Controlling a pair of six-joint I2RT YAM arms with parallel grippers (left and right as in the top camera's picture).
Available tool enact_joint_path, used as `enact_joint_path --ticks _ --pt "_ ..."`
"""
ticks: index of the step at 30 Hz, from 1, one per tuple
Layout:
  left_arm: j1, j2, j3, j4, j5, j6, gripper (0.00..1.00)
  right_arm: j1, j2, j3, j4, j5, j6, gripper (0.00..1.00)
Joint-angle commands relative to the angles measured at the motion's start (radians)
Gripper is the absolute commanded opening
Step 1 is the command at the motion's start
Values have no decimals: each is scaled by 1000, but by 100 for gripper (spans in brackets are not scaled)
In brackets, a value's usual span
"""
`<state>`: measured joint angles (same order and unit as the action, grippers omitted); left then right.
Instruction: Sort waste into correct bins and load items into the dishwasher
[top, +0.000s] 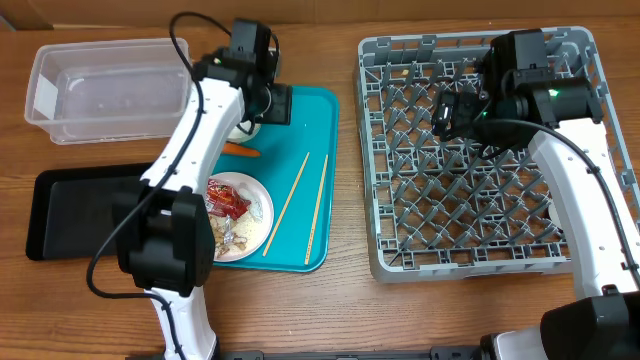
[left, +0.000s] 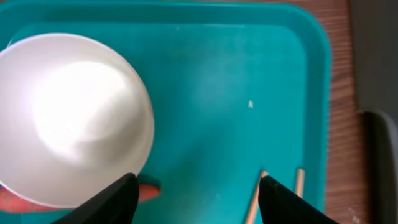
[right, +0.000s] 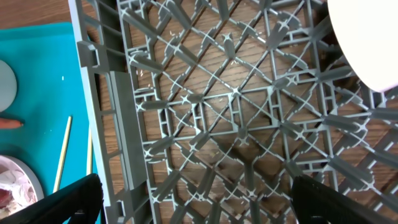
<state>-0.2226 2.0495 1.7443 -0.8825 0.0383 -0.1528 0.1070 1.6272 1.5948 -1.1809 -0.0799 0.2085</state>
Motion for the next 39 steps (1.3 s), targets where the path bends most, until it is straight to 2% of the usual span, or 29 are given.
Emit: enact_joint_path --ticks 1,8,15,20,27,31,39 --pt "-1 6 -60 53 -99 15 65 0 -5 16 -1 -12 -8 100" --pt "-1 6 -146 148 -125 15 66 0 -5 16 -1 -12 -7 100" --pt "-1 8 -206 201 -124 15 61 0 -5 16 -5 -12 -7 100" --pt "-1 8 -225 235 -125 15 51 0 -5 16 -12 -12 -7 100" --pt "-2 8 -225 266 -94 15 18 0 -5 16 -18 -12 -7 100" --pt "-6 8 -225 272 -64 15 4 0 -5 16 -18 -12 -7 100" --pt "-48 7 -216 266 -63 16 4 0 -5 17 -18 -12 -7 100"
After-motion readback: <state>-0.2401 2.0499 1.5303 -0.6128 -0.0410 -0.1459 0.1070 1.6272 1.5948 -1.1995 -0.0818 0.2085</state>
